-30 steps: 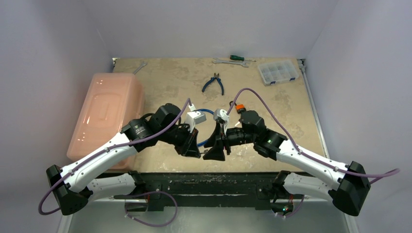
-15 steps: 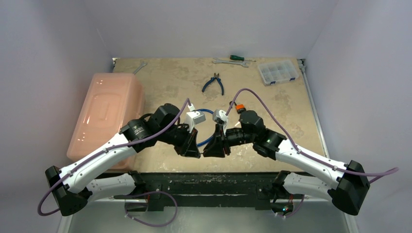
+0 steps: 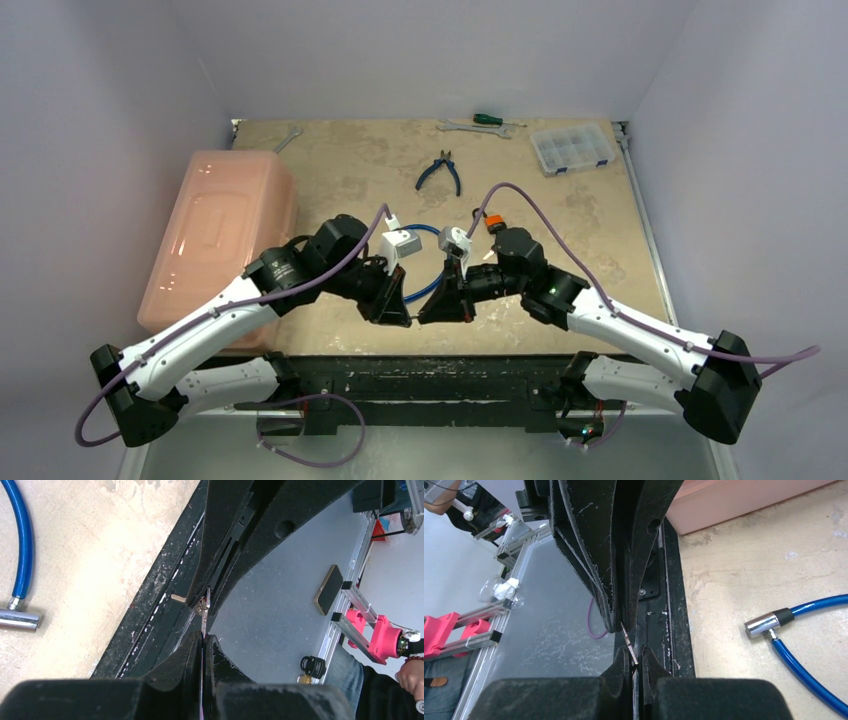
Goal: Unlock with the key
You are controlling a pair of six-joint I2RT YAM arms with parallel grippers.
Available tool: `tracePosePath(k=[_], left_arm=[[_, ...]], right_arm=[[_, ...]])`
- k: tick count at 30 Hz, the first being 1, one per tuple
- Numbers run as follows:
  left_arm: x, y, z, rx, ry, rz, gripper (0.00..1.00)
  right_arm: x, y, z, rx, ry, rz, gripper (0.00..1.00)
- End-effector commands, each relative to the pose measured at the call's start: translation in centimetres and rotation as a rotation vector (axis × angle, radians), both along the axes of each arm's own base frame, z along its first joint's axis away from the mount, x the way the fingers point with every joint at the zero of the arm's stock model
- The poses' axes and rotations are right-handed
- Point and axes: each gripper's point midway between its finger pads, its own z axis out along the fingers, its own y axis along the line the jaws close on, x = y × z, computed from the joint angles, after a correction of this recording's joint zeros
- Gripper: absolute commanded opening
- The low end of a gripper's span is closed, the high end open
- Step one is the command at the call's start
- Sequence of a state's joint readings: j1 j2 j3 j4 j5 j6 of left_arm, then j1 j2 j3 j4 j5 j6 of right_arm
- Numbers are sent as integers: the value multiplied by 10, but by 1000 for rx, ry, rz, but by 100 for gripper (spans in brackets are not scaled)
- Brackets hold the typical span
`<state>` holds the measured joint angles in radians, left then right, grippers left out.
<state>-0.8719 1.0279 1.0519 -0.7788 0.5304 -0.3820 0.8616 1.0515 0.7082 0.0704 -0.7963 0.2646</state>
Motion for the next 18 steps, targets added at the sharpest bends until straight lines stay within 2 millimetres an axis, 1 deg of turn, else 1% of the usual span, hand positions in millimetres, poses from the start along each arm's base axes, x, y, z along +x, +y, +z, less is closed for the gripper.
tracePosePath(k=[1, 2, 3, 8, 11, 15, 16, 18], left_arm=[[2, -1, 10, -35, -31, 5, 0], [3, 0, 10, -34, -34, 10, 0], [3, 0, 10, -30, -37, 16, 3], [10, 6, 15, -29, -88, 62, 54], [16, 12, 17, -12, -118, 100, 74], [29, 21, 16, 27, -168, 176, 95], [33, 25, 14, 45, -179, 208, 98], [44, 31, 10, 80, -204, 277, 99]], right_arm=[[-12, -2, 12, 57, -17, 59, 0], [-12, -2, 12, 57, -16, 57, 0], [-11, -2, 12, 56, -14, 51, 0], [-6, -3, 9, 53, 1, -3, 0], [-2, -4, 6, 53, 16, -44, 0], [2, -6, 1, 62, 46, -99, 0], [3, -6, 0, 65, 55, -111, 0], [7, -6, -2, 68, 68, -146, 0]])
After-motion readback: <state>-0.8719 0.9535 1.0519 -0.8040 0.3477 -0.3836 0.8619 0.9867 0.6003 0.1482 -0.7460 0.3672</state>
